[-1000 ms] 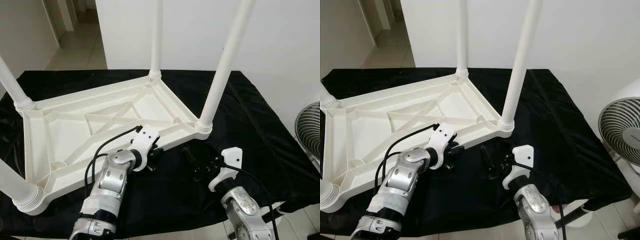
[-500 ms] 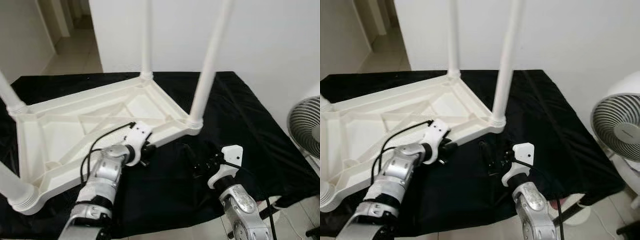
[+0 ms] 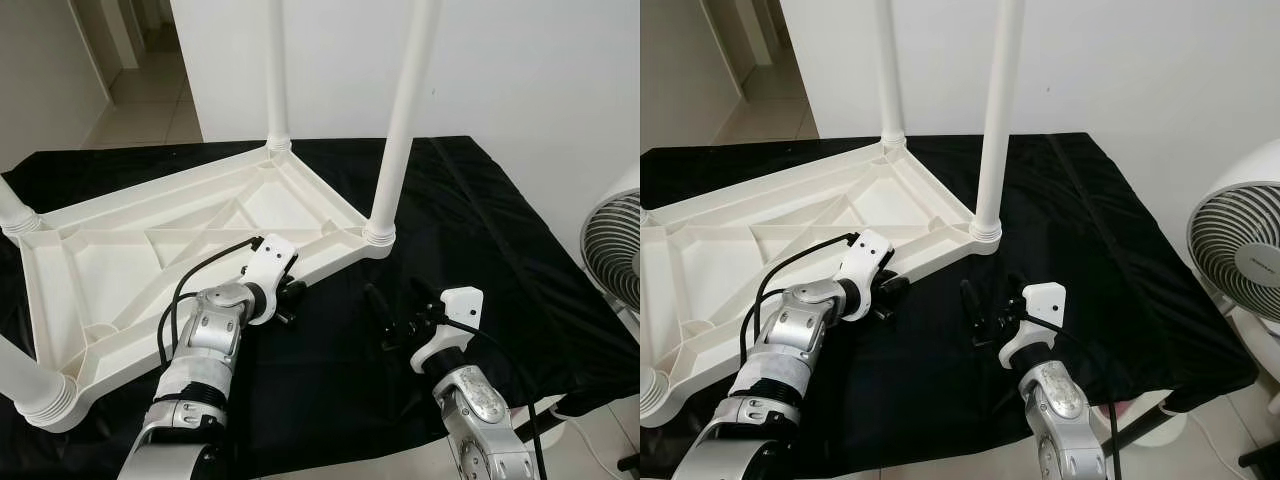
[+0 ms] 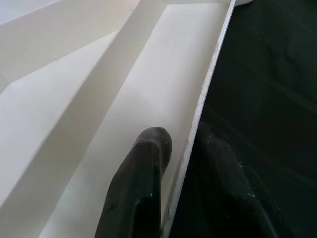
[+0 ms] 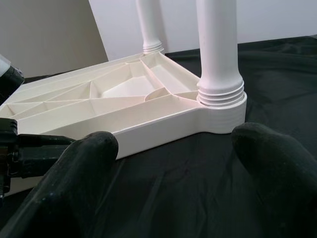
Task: Building children table
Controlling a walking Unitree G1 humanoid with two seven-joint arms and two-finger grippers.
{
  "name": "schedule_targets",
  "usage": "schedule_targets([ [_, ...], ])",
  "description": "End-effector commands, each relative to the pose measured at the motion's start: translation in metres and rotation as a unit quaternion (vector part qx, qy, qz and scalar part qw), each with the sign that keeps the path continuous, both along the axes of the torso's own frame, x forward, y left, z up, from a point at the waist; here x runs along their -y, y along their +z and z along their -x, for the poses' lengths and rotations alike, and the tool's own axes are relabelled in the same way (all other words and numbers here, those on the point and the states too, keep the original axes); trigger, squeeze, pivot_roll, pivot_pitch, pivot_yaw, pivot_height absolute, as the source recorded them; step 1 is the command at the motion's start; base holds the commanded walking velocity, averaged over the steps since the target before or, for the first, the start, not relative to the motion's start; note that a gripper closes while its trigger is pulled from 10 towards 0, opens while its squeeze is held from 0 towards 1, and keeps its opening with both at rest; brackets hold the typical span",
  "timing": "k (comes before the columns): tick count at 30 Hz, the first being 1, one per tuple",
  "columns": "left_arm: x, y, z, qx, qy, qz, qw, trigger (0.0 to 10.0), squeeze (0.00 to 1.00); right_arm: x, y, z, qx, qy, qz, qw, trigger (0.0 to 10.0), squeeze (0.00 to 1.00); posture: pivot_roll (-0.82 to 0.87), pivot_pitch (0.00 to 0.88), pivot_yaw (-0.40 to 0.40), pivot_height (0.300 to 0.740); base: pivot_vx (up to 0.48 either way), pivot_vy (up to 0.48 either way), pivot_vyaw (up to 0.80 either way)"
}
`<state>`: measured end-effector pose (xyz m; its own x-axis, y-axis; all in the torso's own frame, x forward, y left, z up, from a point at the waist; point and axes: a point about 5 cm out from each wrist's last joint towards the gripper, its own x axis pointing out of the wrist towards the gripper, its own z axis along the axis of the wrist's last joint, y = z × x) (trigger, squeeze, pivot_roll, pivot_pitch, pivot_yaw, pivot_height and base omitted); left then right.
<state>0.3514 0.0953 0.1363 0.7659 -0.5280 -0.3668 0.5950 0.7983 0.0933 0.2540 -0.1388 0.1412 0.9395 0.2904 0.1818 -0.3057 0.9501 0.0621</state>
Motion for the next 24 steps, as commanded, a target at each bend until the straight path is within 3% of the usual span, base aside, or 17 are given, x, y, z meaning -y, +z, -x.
schedule_targets([
  [1, -0.02, 0.003, -0.009, 0.073, 0.258, -0.025, 0.963, 10.0, 0.48, 0.0, -0.003, 0.0, -0.005, -0.002, 0.003, 1.0, 10.0, 0.0, -0.02, 0.07, 0.043, 0.74, 0.0, 0.0, 0.0],
  [2, -0.02, 0.003, -0.009, 0.073, 0.258, -0.025, 0.963, 10.0, 0.48, 0.0, -0.003, 0.0, -0.005, -0.002, 0.003, 1.0, 10.0, 0.0, -0.02, 0.07, 0.043, 0.74, 0.0, 0.0, 0.0],
  [3, -0.015, 0.003, -0.009, 0.07, 0.242, -0.017, 0.968, 10.0, 1.0, 0.0, -0.003, 0.0, -0.005, -0.002, 0.004, 1.0, 10.0, 0.0, -0.02, 0.07, 0.043, 0.74, 0.0, 0.0, 0.0],
  [8, -0.008, 0.004, -0.005, 0.071, 0.221, -0.019, 0.973, 10.0, 1.0, 0.001, -0.003, 0.0, -0.006, -0.001, 0.005, 1.0, 10.0, 0.0, -0.02, 0.07, 0.043, 0.74, 0.0, 0.0, 0.0],
  [9, -0.008, 0.003, -0.004, 0.069, 0.215, -0.02, 0.974, 10.0, 0.0, 0.0, -0.003, 0.0, -0.005, -0.001, 0.005, 1.0, 10.0, 0.0, -0.02, 0.07, 0.043, 0.74, 0.0, 0.0, 0.0],
  [15, -0.004, 0.004, -0.001, 0.068, 0.187, -0.014, 0.98, 10.0, 0.0, -0.001, -0.004, 0.0, -0.006, 0.001, 0.005, 1.0, 10.0, 0.0, -0.01, 0.066, 0.042, 0.74, 0.0, 0.0, 0.0],
  [18, 0.002, 0.008, 0.005, 0.076, 0.145, 0.0, 0.986, 10.0, 0.0, -0.001, -0.005, 0.0, -0.007, 0.002, 0.004, 1.0, 10.0, 0.0, -0.01, 0.063, 0.042, 0.74, 0.0, 0.0, 0.0],
  [24, 0.002, 0.01, 0.009, 0.079, 0.129, 0.01, 0.988, 10.0, 0.0, -0.002, -0.005, 0.0, -0.007, 0.003, 0.005, 1.0, 10.0, 0.0, -0.01, 0.06, 0.039, 0.74, 0.0, 0.0, 0.0],
])
